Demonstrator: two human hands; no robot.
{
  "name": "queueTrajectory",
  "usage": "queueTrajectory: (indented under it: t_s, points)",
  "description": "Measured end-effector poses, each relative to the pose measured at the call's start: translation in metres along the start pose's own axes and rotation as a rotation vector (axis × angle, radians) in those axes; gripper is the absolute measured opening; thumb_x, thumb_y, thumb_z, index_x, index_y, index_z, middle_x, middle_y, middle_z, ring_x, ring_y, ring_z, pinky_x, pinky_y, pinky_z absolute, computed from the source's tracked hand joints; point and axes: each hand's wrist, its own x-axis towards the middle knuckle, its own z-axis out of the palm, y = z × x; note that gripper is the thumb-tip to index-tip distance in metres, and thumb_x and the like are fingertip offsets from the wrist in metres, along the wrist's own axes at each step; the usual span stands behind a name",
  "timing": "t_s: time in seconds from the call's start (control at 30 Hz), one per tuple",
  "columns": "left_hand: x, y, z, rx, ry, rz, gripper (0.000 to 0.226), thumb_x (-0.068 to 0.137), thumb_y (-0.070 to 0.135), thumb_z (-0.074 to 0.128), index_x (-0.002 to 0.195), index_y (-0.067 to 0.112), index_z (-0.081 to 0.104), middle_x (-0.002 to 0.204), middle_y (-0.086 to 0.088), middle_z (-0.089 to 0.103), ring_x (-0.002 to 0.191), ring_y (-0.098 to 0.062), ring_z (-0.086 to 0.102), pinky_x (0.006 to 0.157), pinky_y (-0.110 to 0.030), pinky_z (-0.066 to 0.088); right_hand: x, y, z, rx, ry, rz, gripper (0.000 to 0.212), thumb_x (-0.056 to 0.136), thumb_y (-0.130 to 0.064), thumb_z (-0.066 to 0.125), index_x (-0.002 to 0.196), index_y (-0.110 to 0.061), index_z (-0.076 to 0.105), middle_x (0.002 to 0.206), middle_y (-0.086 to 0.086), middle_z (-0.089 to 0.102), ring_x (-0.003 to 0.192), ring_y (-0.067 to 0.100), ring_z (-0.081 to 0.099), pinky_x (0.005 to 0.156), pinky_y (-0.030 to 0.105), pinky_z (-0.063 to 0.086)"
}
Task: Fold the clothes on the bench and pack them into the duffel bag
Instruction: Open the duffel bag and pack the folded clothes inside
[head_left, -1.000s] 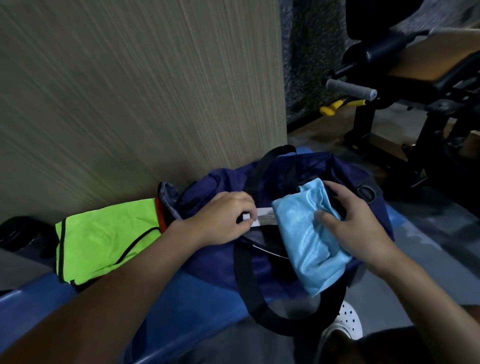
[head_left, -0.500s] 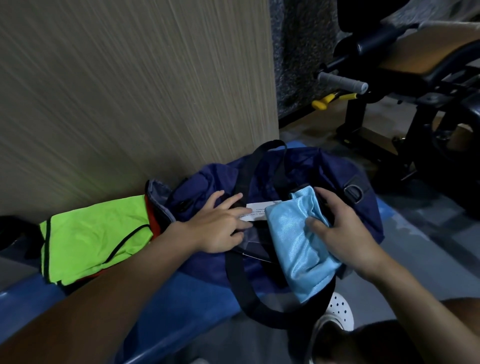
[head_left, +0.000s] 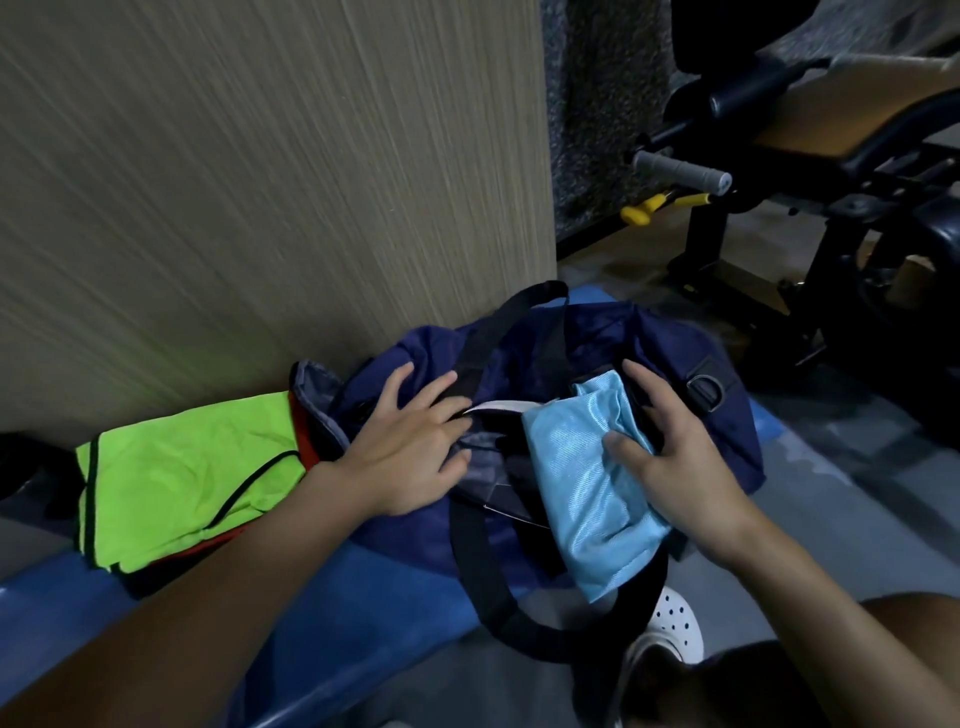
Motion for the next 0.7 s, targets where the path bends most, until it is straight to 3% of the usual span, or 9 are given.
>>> queueTrajectory:
  t_s: [0.1, 0.2, 0.27, 0.37, 0.47, 0.6, 0.7]
  points:
    - [-0.009, 0.000, 0.003, -0.001, -0.016, -0.048, 0.078, 0.091, 0.056, 0.011, 0.153, 0.014, 0.036, 0.163, 0.003, 0.025, 0.153, -0.012, 0.003, 0.119, -0.056, -0.007, 0.000, -0.002, 0.003, 0.037, 0.003, -0.004, 0.067, 0.092, -0.008, 0.064, 0.139, -0.050, 0.038, 0.113, -0.011, 0.068, 0.097, 0.002, 0.067, 0.085, 0.026, 0.056]
    - [-0.001, 0.002, -0.012, -0.152, 0.032, -0.125, 0.086, 0.084, 0.061, 0.011, 0.158, 0.017, 0.020, 0.167, 0.009, 0.007, 0.152, -0.006, -0.005, 0.119, -0.060, -0.002, -0.003, -0.009, 0.008, 0.175, -0.002, -0.014, 0.064, 0.093, -0.006, 0.062, 0.137, -0.047, 0.042, 0.108, -0.009, 0.071, 0.095, 0.009, 0.069, 0.082, 0.029, 0.058]
    - [0.008, 0.003, -0.031, -0.243, 0.089, -0.158, 0.083, 0.086, 0.058, 0.021, 0.159, 0.020, 0.016, 0.166, 0.013, 0.003, 0.152, -0.004, -0.004, 0.118, -0.063, 0.004, -0.004, -0.016, 0.013, 0.283, -0.034, -0.021, 0.060, 0.093, -0.002, 0.060, 0.136, -0.043, 0.046, 0.108, -0.010, 0.072, 0.096, 0.012, 0.070, 0.082, 0.030, 0.059]
    - [0.020, 0.000, -0.060, -0.337, 0.141, -0.155, 0.073, 0.096, 0.038, 0.043, 0.160, 0.022, 0.011, 0.165, 0.017, -0.002, 0.151, -0.002, -0.002, 0.117, -0.063, 0.006, 0.000, -0.026, 0.025, 0.344, -0.060, -0.051, 0.054, 0.093, 0.002, 0.059, 0.133, -0.034, 0.053, 0.113, -0.005, 0.071, 0.101, 0.015, 0.069, 0.085, 0.032, 0.057]
    - [0.028, -0.009, -0.079, -0.389, 0.163, -0.144, 0.075, 0.095, 0.018, 0.046, 0.160, 0.024, 0.009, 0.164, 0.022, -0.004, 0.150, 0.000, 0.000, 0.119, -0.063, 0.005, 0.017, -0.027, 0.036, 0.388, -0.005, 0.026, 0.048, 0.092, 0.000, 0.061, 0.125, -0.034, 0.059, 0.110, -0.003, 0.072, 0.096, 0.018, 0.071, 0.080, 0.037, 0.059]
    - [0.036, -0.023, -0.092, -0.456, 0.178, -0.124, 0.075, 0.094, 0.017, 0.046, 0.160, 0.026, 0.012, 0.163, 0.024, -0.002, 0.150, 0.001, 0.002, 0.120, -0.059, 0.008, 0.044, -0.020, 0.056, 0.452, 0.113, 0.195, 0.040, 0.090, -0.001, 0.063, 0.121, -0.027, 0.061, 0.096, 0.006, 0.074, 0.079, 0.025, 0.073, 0.072, 0.042, 0.060]
    - [0.039, -0.031, -0.096, -0.480, 0.187, -0.094, 0.073, 0.095, 0.023, 0.046, 0.160, 0.025, 0.012, 0.164, 0.023, 0.000, 0.150, 0.001, 0.003, 0.119, -0.059, 0.010, 0.066, -0.015, 0.076, 0.467, 0.200, 0.223, 0.039, 0.091, -0.005, 0.062, 0.123, -0.027, 0.058, 0.099, 0.005, 0.073, 0.085, 0.025, 0.071, 0.079, 0.045, 0.060]
